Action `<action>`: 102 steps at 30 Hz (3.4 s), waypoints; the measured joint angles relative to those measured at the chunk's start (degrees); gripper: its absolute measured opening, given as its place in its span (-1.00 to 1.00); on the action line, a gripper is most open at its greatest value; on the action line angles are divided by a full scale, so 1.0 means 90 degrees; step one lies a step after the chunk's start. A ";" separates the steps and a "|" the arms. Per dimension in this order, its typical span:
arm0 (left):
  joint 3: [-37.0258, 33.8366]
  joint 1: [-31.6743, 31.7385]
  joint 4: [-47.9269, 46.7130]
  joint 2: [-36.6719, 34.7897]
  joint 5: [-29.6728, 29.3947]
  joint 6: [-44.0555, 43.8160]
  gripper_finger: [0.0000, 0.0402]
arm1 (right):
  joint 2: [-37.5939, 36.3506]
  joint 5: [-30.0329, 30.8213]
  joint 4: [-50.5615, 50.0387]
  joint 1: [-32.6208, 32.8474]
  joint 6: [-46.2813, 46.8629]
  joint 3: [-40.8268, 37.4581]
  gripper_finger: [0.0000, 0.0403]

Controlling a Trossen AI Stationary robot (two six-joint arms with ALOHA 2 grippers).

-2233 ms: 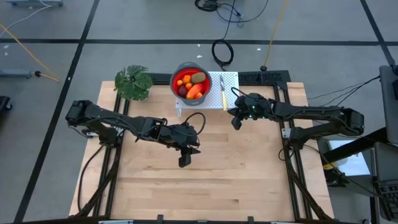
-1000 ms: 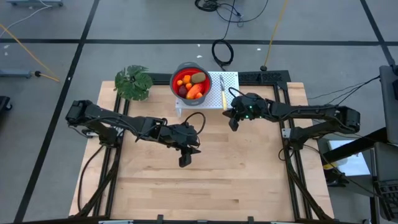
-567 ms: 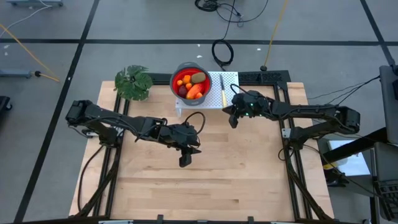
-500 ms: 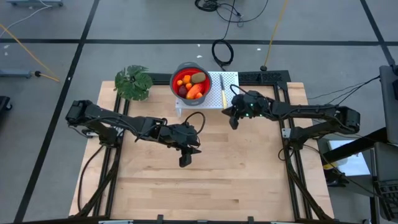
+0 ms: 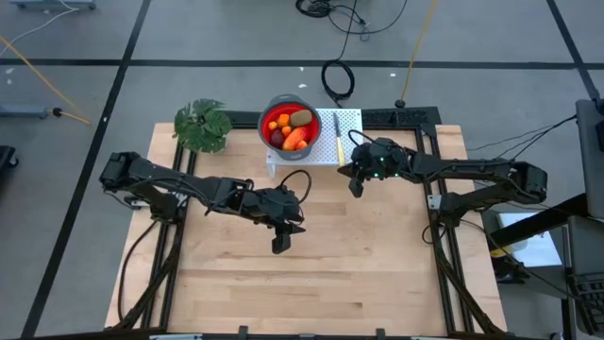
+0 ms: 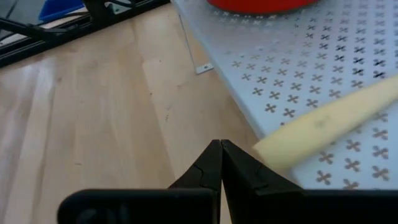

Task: Pick & Place Fruit
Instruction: Put the yellow knife on the shelf

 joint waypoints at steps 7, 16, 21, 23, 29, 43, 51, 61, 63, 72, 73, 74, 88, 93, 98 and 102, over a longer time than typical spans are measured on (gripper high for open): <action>0.0000 0.0000 0.0000 0.0000 0.0000 0.0000 -0.32 | 0.0000 0.0002 0.0000 -0.0173 -0.0243 0.0000 -1.00; 0.0000 0.0000 -0.0002 0.0000 0.0000 -0.0007 -0.32 | 0.0000 -0.0036 0.0003 -0.0369 -0.0379 0.0000 -1.00; 0.0000 0.0000 -0.0002 0.0000 -0.0018 -0.0007 -0.32 | 0.0000 -0.0082 0.0101 -0.0367 -0.0446 0.0000 -1.00; 0.0000 0.0000 -0.0002 0.0000 -0.0029 -0.0027 -0.32 | 0.0000 -0.0290 0.0173 -0.0367 -0.0437 0.0000 -1.00; 0.0000 -0.0002 -0.0002 0.0000 -0.0034 -0.0049 -0.32 | -0.0361 -0.0546 0.0203 -0.0314 -0.0105 0.0002 -1.00; 0.0000 0.0000 0.0005 0.0000 -0.0046 0.0007 -0.32 | -0.0782 0.0311 -0.0663 -0.0610 -0.0279 -0.0002 -1.00; 0.0000 0.0000 0.0034 0.0000 -0.0046 0.0002 -0.32 | -0.0521 0.0282 -0.0627 -0.0605 -0.0229 -0.0002 -1.00; 0.0000 0.0000 0.0044 0.0000 -0.0044 0.0082 -0.32 | -0.0461 0.0136 -0.0614 -0.0605 -0.0229 0.0000 -1.00; 0.0000 0.0000 0.0046 0.0000 -0.0044 0.0083 -0.32 | -0.0427 0.0136 -0.0589 -0.0604 -0.0229 0.0000 -1.00; 0.0000 0.0000 0.0051 0.0000 -0.0044 0.0065 -0.32 | -0.0124 -0.0046 -0.0359 -0.0600 -0.0108 0.0005 -1.00; 0.0000 0.0000 0.0049 0.0000 -0.0041 0.0060 -0.32 | -0.0124 -0.0053 -0.0343 -0.0598 -0.0108 0.0005 -1.00; 0.0000 0.0000 0.0051 0.0000 -0.0041 0.0058 -0.32 | -0.0122 -0.0055 -0.0309 -0.0598 -0.0106 0.0005 -1.00; 0.0000 -0.0002 0.0172 0.0000 -0.0041 0.0083 -0.32 | -0.0206 -0.0213 -0.0213 -0.0595 -0.0051 0.0000 -1.00; 0.0000 0.0000 0.0186 0.0000 -0.0041 0.0077 -0.32 | -0.0206 -0.0218 -0.0204 -0.0595 -0.0066 0.0000 -1.00; 0.0000 0.0000 0.0192 0.0000 -0.0041 0.0058 -0.32 | -0.0206 -0.0218 -0.0194 -0.0595 -0.0108 0.0000 -1.00; 0.0000 0.0000 0.0290 -0.0002 -0.0041 0.0056 -0.32 | -0.0206 -0.0218 -0.0192 -0.0595 -0.0108 0.0000 -1.00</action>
